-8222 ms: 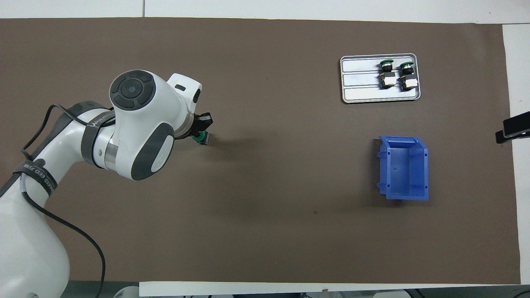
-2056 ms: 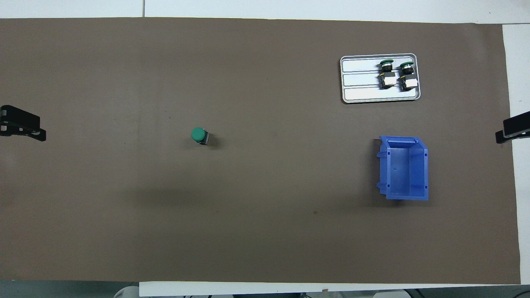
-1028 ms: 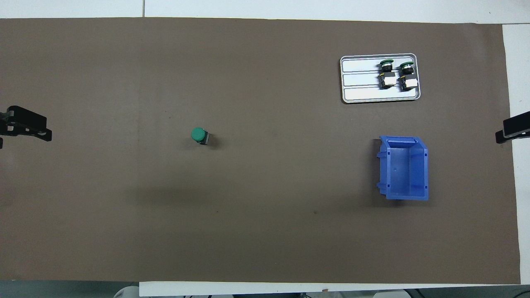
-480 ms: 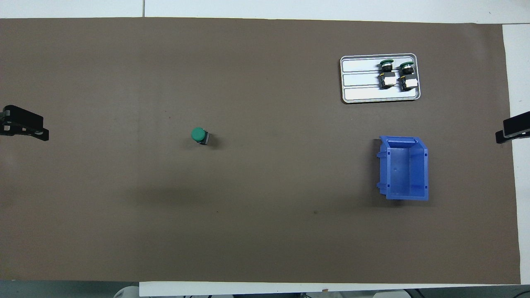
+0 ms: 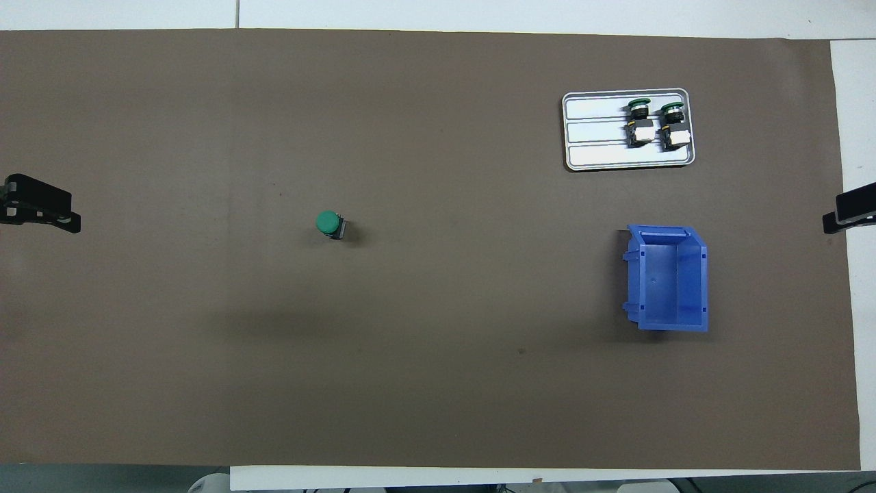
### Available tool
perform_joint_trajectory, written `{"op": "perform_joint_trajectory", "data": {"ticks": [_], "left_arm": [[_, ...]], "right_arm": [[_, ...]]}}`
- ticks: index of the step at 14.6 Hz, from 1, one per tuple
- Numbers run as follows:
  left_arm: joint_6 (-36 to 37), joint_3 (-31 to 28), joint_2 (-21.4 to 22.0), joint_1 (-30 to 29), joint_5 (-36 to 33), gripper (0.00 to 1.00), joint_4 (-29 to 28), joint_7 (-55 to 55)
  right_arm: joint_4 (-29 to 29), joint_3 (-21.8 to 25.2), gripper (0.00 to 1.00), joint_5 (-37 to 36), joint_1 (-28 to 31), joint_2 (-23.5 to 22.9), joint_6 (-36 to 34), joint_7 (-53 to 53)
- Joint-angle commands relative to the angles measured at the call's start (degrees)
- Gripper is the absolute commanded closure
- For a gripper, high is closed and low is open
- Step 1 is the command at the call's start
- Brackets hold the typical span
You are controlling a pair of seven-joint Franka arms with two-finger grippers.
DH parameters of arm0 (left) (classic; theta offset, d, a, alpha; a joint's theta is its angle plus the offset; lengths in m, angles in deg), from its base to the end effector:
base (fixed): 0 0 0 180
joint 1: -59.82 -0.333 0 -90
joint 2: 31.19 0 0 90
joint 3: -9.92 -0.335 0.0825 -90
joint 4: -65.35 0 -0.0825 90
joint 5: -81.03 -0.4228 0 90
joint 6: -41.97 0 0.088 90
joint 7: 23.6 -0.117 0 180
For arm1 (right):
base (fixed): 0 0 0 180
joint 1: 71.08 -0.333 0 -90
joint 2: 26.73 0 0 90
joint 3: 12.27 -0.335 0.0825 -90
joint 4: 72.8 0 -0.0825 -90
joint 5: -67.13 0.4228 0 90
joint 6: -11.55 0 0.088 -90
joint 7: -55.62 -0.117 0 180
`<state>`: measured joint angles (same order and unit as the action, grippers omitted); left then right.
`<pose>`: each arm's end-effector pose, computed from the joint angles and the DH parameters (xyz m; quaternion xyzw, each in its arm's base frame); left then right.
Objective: Place and press button with both arms
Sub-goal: 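Reach the right gripper to the green button and grasp it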
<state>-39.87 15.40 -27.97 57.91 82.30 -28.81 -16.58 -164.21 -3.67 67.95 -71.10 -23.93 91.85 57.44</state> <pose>0.5548 -0.0389 0.6181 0.9964 0.0296 -0.0799 0.0010 0.5508 -0.0834 0.6356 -0.9956 0.0578 0.0715 0.0173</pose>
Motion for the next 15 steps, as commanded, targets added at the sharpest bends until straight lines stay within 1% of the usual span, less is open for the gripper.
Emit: {"op": "perform_joint_trajectory", "data": {"ticks": [1,2,3,5,6,8,10,12,13,15], "left_arm": [[-0.7,0.0,0.9,0.1,-0.8,0.0,-0.5,0.0],[-0.6,0.0,0.9,0.1,-0.8,0.0,-0.5,0.0],[-0.6,0.0,0.9,0.1,-0.8,0.0,-0.5,0.0],[-0.6,-0.1,0.9,0.0,-0.8,0.0,-0.5,0.0],[-0.6,-0.1,0.9,-0.1,-0.8,0.0,-0.5,0.0],[-0.6,-0.2,0.9,-0.1,-0.8,0.0,-0.5,0.0],[-0.6,-0.1,0.9,-0.1,-0.8,0.0,-0.5,0.0],[-0.6,-0.2,0.9,-0.1,-0.8,0.0,-0.5,0.0],[-0.6,-0.2,0.9,-0.1,-0.8,0.0,-0.5,0.0],[-0.6,-0.2,0.9,-0.1,-0.8,0.0,-0.5,0.0]], "right_arm": [[-1.0,-1.2,0.0,1.2,-2.6,1.2,3.8,1.8],[-0.6,-2.0,0.0,1.3,-6.4,0.3,5.5,-2.5],[0.5,-2.4,0.0,1.5,-9.6,-1.9,5.4,-7.3],[4.5,-3.1,0.0,3.1,-18.1,-7.1,8.0,-19.5],[7.5,-3.2,0.0,4.2,-20.8,-10.8,8.7,-25.2],[17.3,-3.2,0.0,7.1,-27.7,-19.7,9.2,-34.9],[27.4,-3.2,0.0,6.7,-35.5,-29.7,12.1,-45.4],[35.1,-3.2,0.0,6.7,-39.2,-39.0,15.0,-51.7],[37.6,-3.2,0.0,6.5,-41.1,-42.4,17.0,-54.8],[37.8,-3.0,0.0,4.1,-44.3,-46.3,22.1,-59.7]]}}
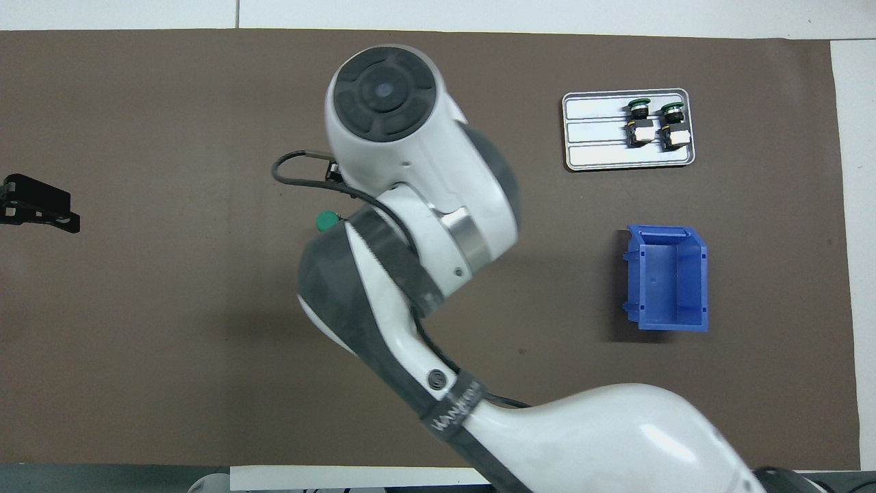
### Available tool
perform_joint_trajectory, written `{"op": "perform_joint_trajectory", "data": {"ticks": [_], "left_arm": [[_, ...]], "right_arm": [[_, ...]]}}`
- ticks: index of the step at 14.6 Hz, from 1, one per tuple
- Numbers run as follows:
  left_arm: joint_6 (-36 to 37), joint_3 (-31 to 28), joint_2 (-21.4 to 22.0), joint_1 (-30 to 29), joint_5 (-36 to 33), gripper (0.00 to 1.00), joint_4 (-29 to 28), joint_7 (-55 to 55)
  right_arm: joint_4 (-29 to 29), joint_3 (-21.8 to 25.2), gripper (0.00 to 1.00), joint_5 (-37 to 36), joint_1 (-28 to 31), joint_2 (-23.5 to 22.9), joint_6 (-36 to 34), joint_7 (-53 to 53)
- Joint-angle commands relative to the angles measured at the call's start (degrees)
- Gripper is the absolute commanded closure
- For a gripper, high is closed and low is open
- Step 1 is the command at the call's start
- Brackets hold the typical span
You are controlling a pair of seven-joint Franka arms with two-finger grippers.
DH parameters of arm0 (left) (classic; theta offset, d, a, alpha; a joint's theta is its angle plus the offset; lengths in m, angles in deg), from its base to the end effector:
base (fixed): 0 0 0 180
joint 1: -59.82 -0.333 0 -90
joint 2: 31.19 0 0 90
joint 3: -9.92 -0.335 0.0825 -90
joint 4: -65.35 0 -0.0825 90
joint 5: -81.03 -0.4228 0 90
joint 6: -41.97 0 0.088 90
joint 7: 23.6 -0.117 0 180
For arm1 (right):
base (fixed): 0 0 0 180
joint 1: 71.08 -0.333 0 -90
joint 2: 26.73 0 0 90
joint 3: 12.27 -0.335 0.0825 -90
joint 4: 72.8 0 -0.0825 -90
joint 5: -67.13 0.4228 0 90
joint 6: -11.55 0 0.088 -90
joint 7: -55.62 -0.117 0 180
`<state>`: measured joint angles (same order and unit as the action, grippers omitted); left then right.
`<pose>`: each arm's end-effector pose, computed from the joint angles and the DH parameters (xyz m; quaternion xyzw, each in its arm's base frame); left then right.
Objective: Place and press button with both arms
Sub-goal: 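Reach the right gripper to the green button and grasp it, then carry the button over the blue bin with the right gripper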
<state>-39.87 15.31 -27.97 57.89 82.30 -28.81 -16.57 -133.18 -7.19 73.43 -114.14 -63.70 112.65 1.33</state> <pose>0.5548 -0.0378 0.6181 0.9963 0.0306 -0.0799 0.0011 0.6046 0.5127 0.4691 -0.9891 0.1407 -0.0031 0.0436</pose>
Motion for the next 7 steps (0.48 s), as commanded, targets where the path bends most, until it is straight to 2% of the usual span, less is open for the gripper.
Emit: {"op": "perform_joint_trajectory", "data": {"ticks": [1,3,7], "left_arm": [[-0.6,-0.1,0.9,-0.1,-0.8,0.0,-0.5,0.0],[-0.6,-0.1,0.9,-0.1,-0.8,0.0,-0.5,0.0],[-0.6,-0.1,0.9,-0.1,-0.8,0.0,-0.5,0.0]], "right_arm": [[6.7,0.4,0.0,-2.2,-1.5,-7.2,2.0,-4.2],[5.9,0.3,0.0,-2.2,-2.1,-7.7,3.6,-4.5],[5.3,0.3,0.0,-3.5,-4.4,-11.5,9.9,-5.9]]}}
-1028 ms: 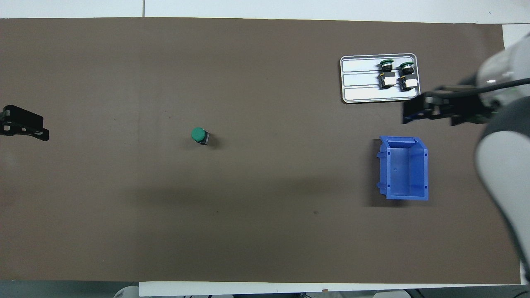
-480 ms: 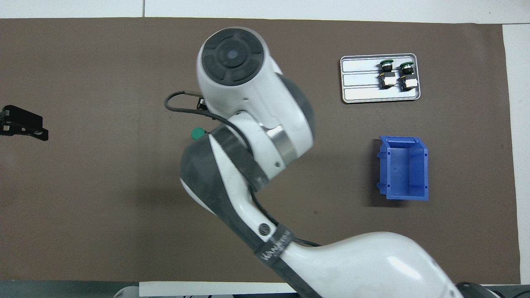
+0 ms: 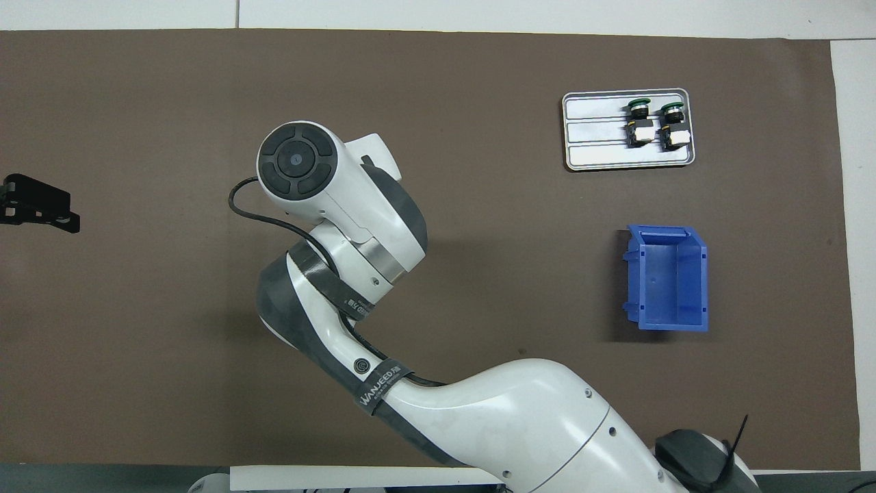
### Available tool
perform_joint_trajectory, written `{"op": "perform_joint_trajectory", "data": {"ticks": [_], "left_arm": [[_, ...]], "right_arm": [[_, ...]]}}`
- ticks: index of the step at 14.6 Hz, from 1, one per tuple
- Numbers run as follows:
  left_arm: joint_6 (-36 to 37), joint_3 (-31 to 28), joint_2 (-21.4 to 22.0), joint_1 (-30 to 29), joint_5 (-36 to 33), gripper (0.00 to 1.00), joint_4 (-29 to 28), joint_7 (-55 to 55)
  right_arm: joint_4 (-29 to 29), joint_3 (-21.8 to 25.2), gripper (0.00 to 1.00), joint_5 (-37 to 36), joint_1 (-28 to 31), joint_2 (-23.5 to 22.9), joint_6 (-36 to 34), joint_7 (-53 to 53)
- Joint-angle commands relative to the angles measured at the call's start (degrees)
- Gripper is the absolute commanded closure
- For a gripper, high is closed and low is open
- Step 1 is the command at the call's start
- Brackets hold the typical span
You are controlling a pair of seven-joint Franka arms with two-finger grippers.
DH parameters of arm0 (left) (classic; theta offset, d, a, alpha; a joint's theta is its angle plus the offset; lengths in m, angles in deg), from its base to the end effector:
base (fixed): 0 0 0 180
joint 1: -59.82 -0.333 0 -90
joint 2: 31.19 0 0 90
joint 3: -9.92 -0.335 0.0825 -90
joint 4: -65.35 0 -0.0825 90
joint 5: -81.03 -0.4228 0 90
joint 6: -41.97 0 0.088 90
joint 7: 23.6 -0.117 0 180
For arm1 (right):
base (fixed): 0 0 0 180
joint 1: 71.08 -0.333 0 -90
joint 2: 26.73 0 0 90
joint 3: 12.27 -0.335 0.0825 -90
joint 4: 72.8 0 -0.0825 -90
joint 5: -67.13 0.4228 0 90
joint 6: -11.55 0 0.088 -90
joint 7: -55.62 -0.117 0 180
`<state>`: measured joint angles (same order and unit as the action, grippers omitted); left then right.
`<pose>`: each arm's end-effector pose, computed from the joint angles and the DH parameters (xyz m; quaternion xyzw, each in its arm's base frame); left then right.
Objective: Place and press button with both arms
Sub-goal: 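Carry the button over the blue bin with the right gripper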
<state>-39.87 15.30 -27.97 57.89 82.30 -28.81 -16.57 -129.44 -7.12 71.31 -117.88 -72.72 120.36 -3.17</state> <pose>0.5548 -0.0377 0.6181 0.9963 0.0307 -0.0799 0.0012 0.5975 0.5746 0.3890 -0.9881 0.1433 -0.0325 0.0447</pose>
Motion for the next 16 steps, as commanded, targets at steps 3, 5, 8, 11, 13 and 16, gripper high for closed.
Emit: {"op": "perform_joint_trajectory", "data": {"ticks": [3,5,8,11,13,16], "left_arm": [[-0.6,-0.1,0.9,-0.1,-0.8,0.0,-0.5,0.0],[-0.6,-0.1,0.9,-0.1,-0.8,0.0,-0.5,0.0],[-0.6,-0.1,0.9,-0.1,-0.8,0.0,-0.5,0.0],[-0.6,-0.1,0.9,-0.1,-0.8,0.0,-0.5,0.0],[-0.6,0.0,0.9,-0.1,-0.8,0.0,-0.5,0.0],[-0.8,0.0,0.9,0.1,-0.8,0.0,-0.6,-0.5]], "right_arm": [[1.5,0.2,0.0,-1.5,-0.8,-4.7,5.2,-1.3],[1.4,0.2,0.0,-1.5,-1.9,-6.3,6.8,-1.0],[1.4,0.2,0.0,-1.9,-2.7,-7.7,7.7,-0.6],[0.7,0.2,0.22,-1.6,-2.5,-7.5,7.9,1.1],[0.8,-0.6,0.49,-1.4,-2.1,-7.5,8.0,1.3],[0.7,-0.7,0.9,-1.8,-2.2,-7.5,7.3,5.3]]}}
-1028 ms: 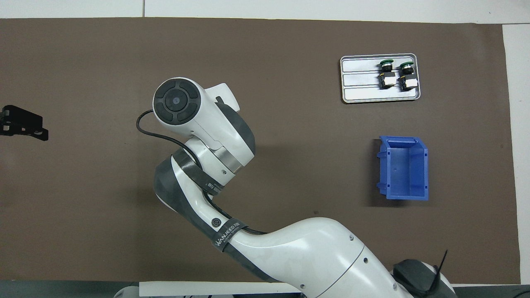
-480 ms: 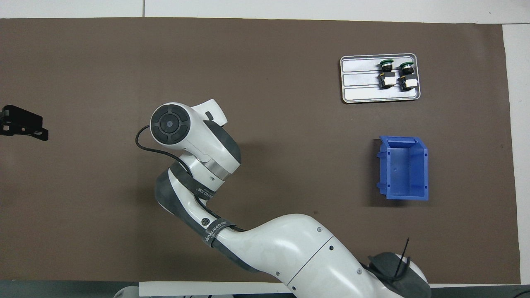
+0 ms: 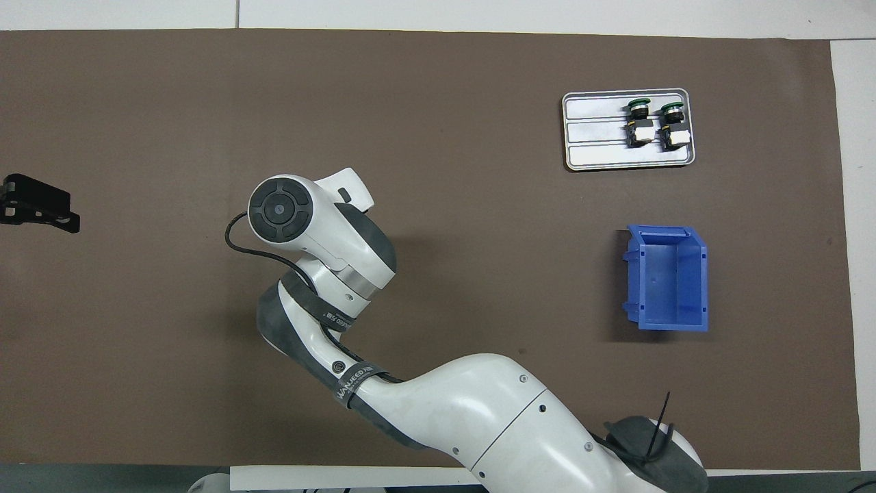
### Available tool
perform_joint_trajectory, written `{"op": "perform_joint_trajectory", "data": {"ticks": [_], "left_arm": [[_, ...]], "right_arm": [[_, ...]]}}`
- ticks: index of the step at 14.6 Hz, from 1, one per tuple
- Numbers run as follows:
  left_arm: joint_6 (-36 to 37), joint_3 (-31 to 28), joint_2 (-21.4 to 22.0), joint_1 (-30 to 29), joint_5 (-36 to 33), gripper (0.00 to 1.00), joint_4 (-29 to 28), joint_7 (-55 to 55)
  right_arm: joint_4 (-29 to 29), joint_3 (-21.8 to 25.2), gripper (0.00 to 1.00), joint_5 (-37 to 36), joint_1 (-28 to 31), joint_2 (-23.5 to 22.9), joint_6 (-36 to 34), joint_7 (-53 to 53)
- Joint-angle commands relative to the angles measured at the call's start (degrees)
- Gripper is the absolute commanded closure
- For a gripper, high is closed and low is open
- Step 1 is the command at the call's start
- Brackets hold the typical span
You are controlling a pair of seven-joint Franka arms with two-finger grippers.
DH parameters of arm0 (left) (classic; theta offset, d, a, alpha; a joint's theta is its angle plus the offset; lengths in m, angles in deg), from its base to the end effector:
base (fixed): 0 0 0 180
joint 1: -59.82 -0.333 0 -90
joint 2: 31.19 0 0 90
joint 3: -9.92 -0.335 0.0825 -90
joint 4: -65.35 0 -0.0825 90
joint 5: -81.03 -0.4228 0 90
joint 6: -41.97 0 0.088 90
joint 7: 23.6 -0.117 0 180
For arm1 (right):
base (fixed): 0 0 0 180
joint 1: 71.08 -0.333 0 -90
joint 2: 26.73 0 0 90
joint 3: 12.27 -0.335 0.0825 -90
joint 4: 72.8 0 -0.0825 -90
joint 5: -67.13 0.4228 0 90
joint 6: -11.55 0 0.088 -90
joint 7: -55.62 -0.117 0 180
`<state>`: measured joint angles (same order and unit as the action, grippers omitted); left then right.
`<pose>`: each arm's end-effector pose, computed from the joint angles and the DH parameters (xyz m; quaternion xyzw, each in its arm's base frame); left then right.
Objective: Place and press button with both arms
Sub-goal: 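Carry the button over the blue bin with the right gripper, then release the button into the blue bin and return the right gripper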
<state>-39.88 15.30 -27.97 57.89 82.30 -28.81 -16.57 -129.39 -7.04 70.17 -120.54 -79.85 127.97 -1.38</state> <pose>0.5549 -0.0377 0.6181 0.9963 0.0307 -0.0798 0.0012 0.5826 0.6114 0.2988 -0.9930 0.1011 -0.0465 0.0395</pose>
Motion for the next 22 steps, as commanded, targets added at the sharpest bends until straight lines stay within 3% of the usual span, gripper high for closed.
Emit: {"op": "perform_joint_trajectory", "data": {"ticks": [1,3,5,7,10,12,14,16,22], "left_arm": [[-0.9,0.0,0.9,0.0,-0.8,0.0,-0.6,-0.8],[-0.8,-0.1,0.9,0.0,-0.9,0.01,-0.6,-1.7],[-0.6,0.1,1.0,0.6,-5.0,0.01,-0.7,-3.1],[-0.9,0.3,1.1,0.7,-6.3,0.01,-0.8,-3.8],[-1.0,0.3,1.2,0.4,-6.2,0.0,-0.8,-4.4],[-1.0,0.3,1.2,0.4,-6.1,0.0,-0.8,-4.4],[-1.0,0.3,1.1,0.6,-6.1,0.0,-0.8,-4.3],[-1.0,0.2,1.1,0.6,-6.1,0.0,-0.8,-4.1],[-0.7,0.0,1.2,-0.1,-6.1,0.0,-0.9,-3.9]], "right_arm": [[0.8,-0.7,1.0,-0.8,0.6,-0.1,-1.4,5.2],[0.9,-0.6,1.0,-0.6,2.5,2.8,-4.4,5.7],[-4.5,-0.7,1.0,-0.2,6.3,10.6,-9.3,12.0],[-18.6,-0.7,1.0,0.2,11.9,23.2,-10.0,21.4],[-42.1,-0.7,1.0,0.5,21.8,41.7,-5.2,40.2],[-53.4,-0.7,1.0,0.5,29.5,50.3,-2.6,51.1],[-59.5,-0.6,1.0,0.5,36.1,54.3,-2.4,59.2],[-62.6,-0.7,0.99,0.6,43.0,55.4,-1.7,68.1],[-67.3,-0.6,0.99,0.7,45.6,56.6,0.2,68.6]]}}
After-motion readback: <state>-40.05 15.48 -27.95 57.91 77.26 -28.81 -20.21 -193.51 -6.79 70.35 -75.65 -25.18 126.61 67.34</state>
